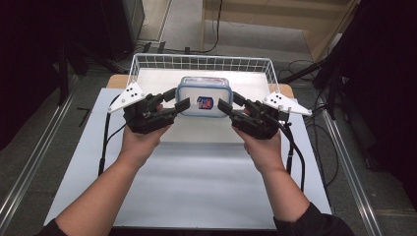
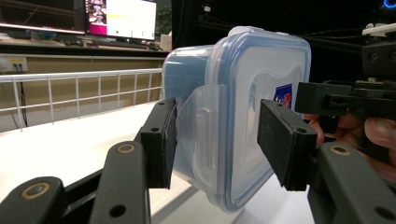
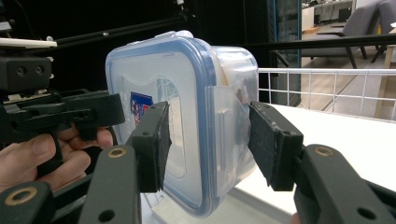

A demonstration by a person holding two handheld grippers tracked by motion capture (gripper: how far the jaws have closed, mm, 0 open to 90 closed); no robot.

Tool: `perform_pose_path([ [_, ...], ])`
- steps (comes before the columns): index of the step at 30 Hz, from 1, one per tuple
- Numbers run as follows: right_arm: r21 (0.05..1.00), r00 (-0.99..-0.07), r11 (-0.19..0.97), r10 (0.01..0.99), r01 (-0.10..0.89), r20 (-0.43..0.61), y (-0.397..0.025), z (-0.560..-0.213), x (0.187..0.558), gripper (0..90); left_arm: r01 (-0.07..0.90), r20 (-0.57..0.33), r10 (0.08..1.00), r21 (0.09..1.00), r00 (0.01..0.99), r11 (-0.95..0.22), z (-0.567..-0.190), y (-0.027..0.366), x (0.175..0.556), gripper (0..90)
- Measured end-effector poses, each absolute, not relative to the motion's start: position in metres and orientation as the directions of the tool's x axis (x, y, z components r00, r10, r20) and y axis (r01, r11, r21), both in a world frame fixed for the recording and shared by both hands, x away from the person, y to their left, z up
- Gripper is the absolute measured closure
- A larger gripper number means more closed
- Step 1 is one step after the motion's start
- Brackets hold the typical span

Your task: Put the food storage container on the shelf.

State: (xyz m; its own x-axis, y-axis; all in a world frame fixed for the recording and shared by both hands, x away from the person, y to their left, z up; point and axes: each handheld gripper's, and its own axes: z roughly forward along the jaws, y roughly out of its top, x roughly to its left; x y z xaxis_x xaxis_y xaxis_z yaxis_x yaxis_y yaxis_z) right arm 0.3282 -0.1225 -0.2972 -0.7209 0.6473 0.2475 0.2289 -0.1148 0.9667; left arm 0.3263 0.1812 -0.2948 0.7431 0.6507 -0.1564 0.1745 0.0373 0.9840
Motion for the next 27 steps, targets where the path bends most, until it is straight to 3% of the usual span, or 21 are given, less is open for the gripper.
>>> perform_pose_path([
  [17,0.955,-0.705,-0.14,0.648,0.263,0.289,-0.121,-0.296,0.358,50.5,0.197,-0.198,0.654,0.977,0.73,0.075,-0.295,0.181,0.355,49.0],
  [27,0.933,-0.698,-0.115,0.635,0.34,0.332,-0.122,-0.292,0.368,51.4,0.305,-0.299,0.634,0.947,0.713,0.103,-0.293,0.185,0.365,49.6],
])
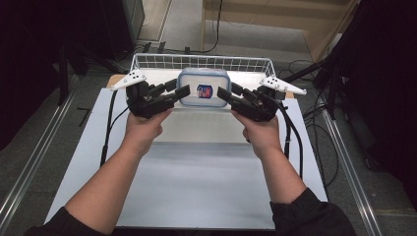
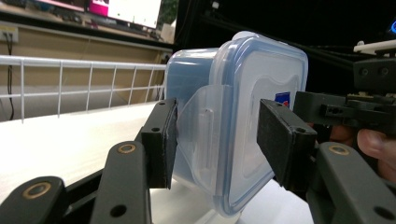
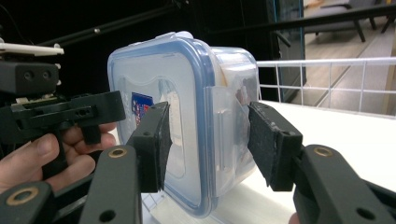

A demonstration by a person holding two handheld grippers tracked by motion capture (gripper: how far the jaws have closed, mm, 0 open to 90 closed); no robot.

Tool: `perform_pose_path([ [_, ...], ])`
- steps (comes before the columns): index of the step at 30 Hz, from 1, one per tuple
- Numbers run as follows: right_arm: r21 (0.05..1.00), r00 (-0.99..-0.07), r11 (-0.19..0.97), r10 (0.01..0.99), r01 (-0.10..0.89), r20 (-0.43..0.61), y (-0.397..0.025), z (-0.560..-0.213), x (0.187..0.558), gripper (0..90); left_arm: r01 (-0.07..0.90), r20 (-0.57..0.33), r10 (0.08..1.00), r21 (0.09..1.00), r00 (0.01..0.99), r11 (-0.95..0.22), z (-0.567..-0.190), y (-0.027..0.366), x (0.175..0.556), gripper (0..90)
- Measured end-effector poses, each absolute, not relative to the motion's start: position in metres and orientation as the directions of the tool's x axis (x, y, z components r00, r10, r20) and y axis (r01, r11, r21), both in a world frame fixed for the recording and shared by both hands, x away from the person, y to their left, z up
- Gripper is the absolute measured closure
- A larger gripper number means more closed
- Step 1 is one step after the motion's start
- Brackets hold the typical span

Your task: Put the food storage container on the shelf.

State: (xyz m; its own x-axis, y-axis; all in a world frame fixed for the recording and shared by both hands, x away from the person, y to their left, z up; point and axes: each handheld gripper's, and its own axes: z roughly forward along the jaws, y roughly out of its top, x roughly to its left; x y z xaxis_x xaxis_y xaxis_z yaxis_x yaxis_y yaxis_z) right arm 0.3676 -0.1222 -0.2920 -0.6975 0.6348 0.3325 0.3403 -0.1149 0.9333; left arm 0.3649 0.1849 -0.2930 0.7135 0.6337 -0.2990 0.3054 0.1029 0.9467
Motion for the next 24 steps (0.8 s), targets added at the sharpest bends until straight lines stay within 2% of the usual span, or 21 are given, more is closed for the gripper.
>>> perform_pose_path([
  [8,0.91,-0.691,-0.146,0.607,0.387,0.391,-0.125,-0.293,0.373,52.9,0.364,-0.362,0.619,0.922,0.697,0.13,-0.29,0.187,0.371,49.9],
  [11,0.889,-0.682,-0.154,0.59,0.431,0.432,-0.127,-0.293,0.378,53.0,0.402,-0.414,0.597,0.901,0.687,0.163,-0.29,0.19,0.375,51.4],
  [24,0.851,-0.666,-0.156,0.557,0.502,0.495,-0.13,-0.292,0.388,55.3,0.483,-0.51,0.563,0.85,0.65,0.212,-0.293,0.195,0.384,52.2],
])
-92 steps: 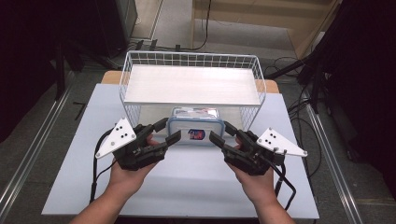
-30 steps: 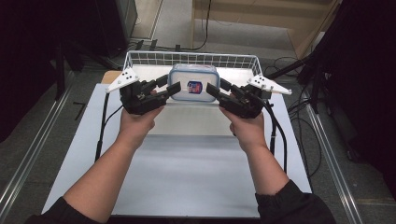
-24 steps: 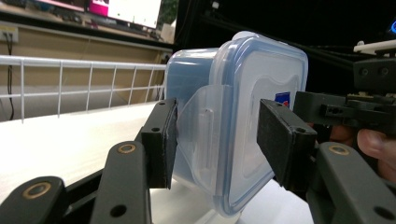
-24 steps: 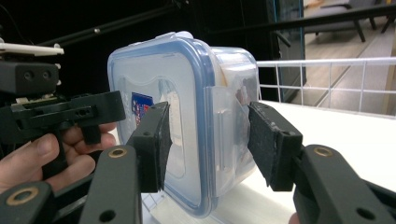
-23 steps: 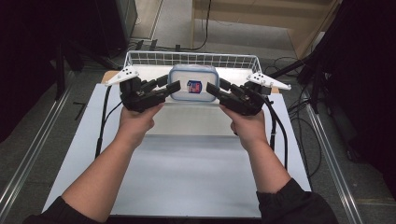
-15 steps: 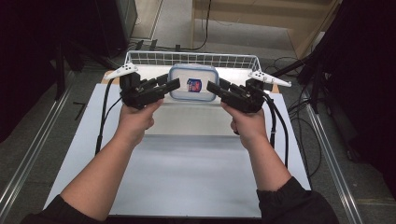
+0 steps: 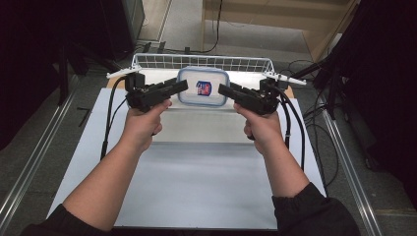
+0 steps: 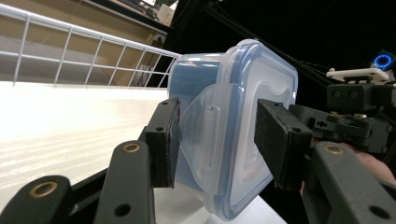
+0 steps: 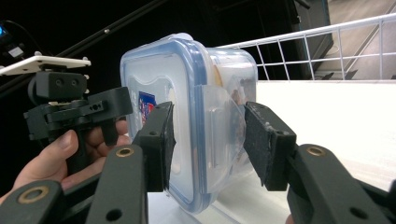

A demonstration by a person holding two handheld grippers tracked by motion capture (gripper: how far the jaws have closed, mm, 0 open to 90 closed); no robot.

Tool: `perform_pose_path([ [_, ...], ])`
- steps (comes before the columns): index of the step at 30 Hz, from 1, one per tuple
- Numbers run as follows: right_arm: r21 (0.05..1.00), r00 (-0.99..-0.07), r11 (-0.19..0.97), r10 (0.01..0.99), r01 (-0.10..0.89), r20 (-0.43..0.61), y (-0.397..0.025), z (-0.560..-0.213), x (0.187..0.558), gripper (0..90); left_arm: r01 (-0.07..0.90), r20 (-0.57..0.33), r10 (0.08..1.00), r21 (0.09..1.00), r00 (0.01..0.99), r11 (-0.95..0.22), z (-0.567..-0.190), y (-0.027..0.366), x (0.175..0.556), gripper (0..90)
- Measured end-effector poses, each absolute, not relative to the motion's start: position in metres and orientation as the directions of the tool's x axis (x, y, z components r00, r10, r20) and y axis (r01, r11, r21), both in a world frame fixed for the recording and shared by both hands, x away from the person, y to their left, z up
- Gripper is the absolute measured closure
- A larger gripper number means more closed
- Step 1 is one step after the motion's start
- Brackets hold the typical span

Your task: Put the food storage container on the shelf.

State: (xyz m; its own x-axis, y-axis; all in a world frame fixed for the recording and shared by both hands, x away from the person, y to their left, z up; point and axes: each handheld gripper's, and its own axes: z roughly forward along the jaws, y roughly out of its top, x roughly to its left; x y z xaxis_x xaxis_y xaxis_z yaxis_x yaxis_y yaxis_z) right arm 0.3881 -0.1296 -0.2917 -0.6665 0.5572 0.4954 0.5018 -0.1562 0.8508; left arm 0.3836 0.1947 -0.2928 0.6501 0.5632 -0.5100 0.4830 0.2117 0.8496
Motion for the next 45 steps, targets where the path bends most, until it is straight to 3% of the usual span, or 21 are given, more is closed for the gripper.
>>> perform_pose_path([
  [24,0.763,-0.602,-0.19,0.51,0.618,0.614,-0.139,-0.295,0.4,56.5,0.606,-0.623,0.522,0.761,0.583,0.232,-0.297,0.196,0.391,54.2],
  [45,0.731,-0.553,-0.219,0.526,0.646,0.646,-0.136,-0.3,0.41,52.9,0.577,-0.603,0.557,0.777,0.571,0.25,-0.299,0.189,0.398,52.3],
])
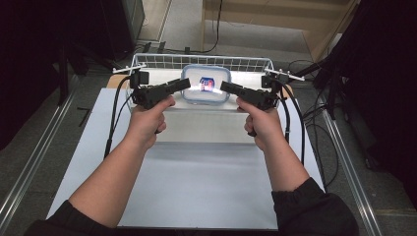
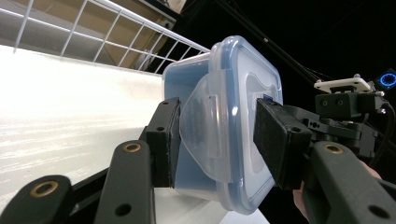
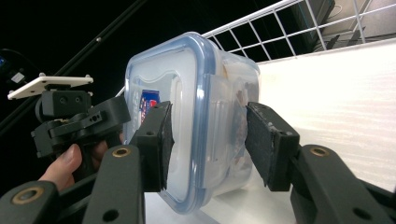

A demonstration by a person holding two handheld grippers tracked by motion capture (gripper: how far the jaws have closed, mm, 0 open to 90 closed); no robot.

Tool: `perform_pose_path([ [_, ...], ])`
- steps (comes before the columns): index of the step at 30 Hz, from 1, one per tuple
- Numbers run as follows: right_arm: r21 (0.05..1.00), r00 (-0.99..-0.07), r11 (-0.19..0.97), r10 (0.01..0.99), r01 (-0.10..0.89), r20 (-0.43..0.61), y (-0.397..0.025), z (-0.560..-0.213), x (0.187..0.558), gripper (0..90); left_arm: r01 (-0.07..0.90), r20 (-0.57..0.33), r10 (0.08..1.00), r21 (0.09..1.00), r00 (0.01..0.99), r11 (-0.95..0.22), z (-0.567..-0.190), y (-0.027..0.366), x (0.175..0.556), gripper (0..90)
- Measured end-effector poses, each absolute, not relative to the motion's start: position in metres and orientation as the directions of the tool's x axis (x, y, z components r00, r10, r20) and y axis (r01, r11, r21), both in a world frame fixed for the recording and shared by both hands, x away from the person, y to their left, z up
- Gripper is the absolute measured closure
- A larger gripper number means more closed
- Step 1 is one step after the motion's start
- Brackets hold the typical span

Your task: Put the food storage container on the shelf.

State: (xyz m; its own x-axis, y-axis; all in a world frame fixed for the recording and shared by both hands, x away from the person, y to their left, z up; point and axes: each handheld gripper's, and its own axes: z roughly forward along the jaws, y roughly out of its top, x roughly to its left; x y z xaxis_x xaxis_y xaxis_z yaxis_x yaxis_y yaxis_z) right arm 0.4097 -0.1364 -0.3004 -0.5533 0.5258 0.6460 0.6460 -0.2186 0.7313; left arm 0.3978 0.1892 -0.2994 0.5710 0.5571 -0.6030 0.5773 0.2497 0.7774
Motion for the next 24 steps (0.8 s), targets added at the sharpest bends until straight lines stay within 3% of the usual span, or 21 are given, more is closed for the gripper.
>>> perform_pose_path([
  [24,0.749,-0.538,-0.208,0.579,0.629,0.613,-0.1339,-0.3,0.4099,52.5,0.559,-0.539,0.649,0.803,0.537,0.205,-0.2955,0.1834,0.3977,45.2],
])
